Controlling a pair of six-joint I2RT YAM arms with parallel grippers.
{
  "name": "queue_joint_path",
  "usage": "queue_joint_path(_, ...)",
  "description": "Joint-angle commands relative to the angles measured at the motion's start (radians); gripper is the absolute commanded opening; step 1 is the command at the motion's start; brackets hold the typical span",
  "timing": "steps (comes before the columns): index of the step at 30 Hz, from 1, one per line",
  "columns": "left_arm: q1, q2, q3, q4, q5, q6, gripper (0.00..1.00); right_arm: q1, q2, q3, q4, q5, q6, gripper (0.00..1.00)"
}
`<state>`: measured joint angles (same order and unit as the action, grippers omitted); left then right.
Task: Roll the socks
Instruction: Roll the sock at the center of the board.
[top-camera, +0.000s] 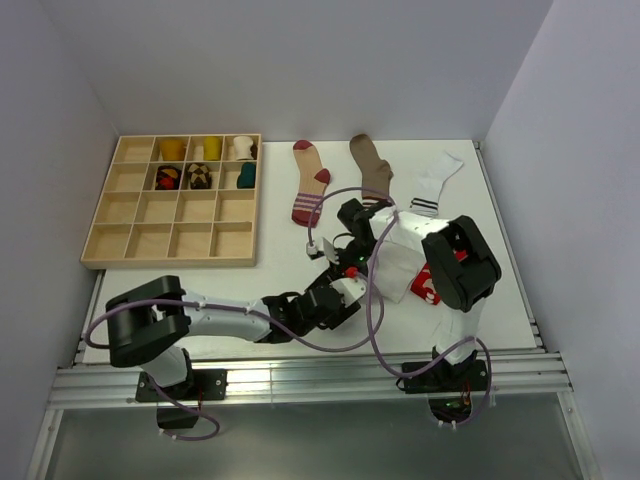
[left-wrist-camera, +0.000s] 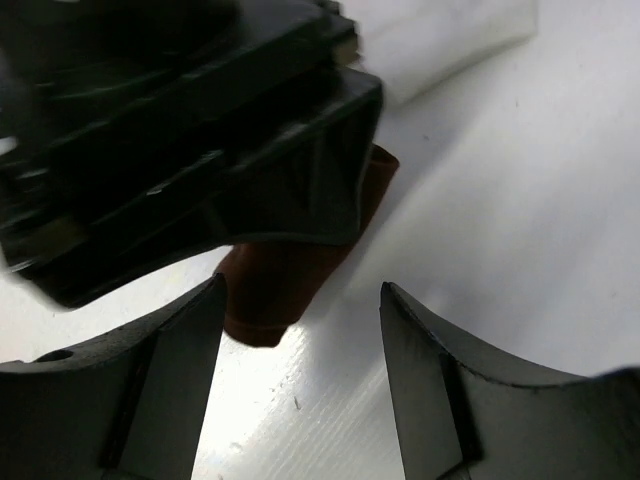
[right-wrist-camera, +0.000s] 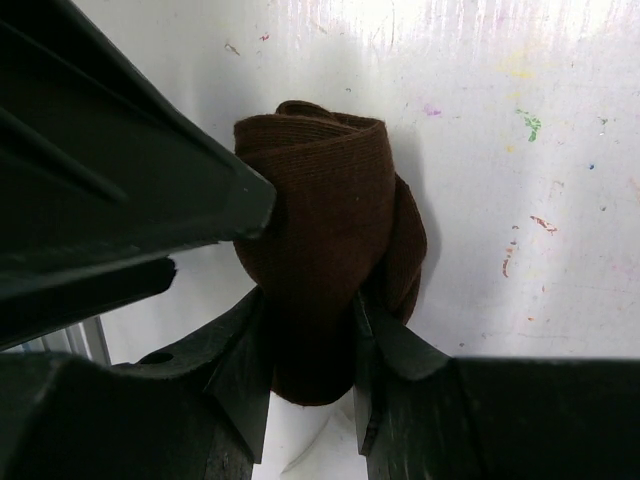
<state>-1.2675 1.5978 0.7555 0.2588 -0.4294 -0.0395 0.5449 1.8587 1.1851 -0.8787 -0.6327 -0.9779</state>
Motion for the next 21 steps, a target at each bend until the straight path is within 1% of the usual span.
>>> queue_joint_path(1,-0.009,0.037,0.060,-0.036,0.040,0.089,0.68,-0.016,0.074,-0.007,-0.040,0.116,-0.022,0.22)
queue_joint_path(6,-0.007,0.083,0.096,-0.047,0.040,0.125,0.67,-0.016,0.092,0.016,-0.060,0.117,-0.025,0.22)
queue_joint_path(12,-0.001,0.177,0.146,-0.078,0.037,0.159,0.67,-0.016,0.115,0.034,-0.086,0.117,-0.025,0.22)
queue_joint_path(21,0.051,0.217,0.179,-0.096,0.072,0.182,0.66,-0.016,0.142,0.070,-0.126,0.123,-0.034,0.22)
